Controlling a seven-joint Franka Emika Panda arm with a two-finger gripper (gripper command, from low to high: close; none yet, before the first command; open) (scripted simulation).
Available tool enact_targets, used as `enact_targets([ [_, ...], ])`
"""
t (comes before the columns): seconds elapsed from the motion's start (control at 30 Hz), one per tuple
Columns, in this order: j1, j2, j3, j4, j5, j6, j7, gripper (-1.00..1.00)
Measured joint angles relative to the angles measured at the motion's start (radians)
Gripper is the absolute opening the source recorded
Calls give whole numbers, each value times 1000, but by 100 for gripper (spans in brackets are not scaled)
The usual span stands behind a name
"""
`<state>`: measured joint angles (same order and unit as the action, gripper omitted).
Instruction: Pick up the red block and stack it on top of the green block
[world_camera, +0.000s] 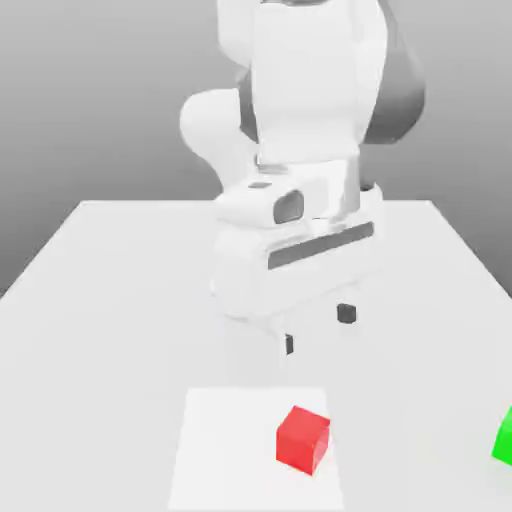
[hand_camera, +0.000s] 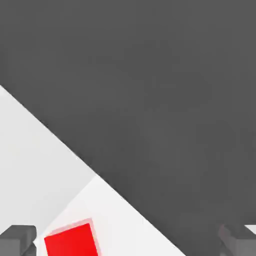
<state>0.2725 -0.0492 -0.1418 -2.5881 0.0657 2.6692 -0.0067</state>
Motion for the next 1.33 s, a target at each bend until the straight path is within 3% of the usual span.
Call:
enact_targets([
  [0.13,6,142,9,-48,-21,77,-117,0],
  [0.3,-27,322,53,-32,28,223,-175,0],
  [0.33,-34,348,62,-28,36,245,-182,-100],
  [0.57,-35,350,64,-28,35,244,-181,-100],
  [0.77,-4,176,39,-42,-33,85,-124,-100],
  [1.07,230,255,221,219,-97,-97,59,-100],
  [1.2,306,393,245,297,-136,-38,117,-100],
  [1.23,313,422,241,301,-142,-13,123,100],
  [1.33,313,422,241,301,-142,-13,123,100],
])
